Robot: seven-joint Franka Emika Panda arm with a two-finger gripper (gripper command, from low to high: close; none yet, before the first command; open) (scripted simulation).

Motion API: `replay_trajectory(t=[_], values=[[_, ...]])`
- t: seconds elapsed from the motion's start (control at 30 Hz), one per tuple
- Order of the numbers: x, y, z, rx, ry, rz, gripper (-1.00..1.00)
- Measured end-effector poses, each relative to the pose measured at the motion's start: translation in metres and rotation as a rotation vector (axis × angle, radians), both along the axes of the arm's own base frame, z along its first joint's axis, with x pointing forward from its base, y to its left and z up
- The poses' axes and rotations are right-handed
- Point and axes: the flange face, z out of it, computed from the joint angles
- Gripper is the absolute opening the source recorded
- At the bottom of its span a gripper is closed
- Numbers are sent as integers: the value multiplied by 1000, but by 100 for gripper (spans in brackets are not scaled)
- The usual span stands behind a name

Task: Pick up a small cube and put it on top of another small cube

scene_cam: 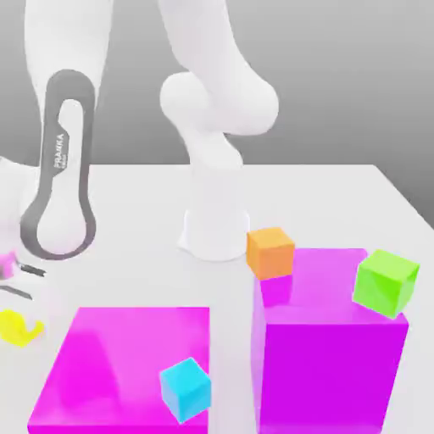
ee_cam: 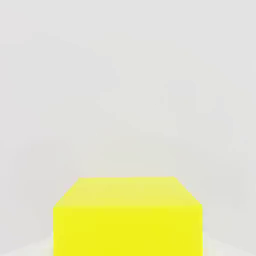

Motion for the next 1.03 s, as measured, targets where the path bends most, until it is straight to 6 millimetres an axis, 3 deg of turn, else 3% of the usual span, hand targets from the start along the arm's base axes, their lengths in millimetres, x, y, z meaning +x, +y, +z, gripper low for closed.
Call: replay_trajectory(t=[0.1,0.2,0.33,0.43,0.6,0.73,0.8,0.9,0.93,1.03], values=[[0,1,34,1,-1,0,-100],[40,35,72,20,-18,10,-100],[105,122,127,47,-31,69,-100],[129,182,169,58,-30,79,-100],[139,288,237,54,-17,95,-100],[120,379,287,24,-5,118,-100],[110,404,288,11,-3,123,-100],[107,411,251,6,-2,124,-100],[106,411,243,6,-2,124,100],[106,411,243,6,-2,124,100]])
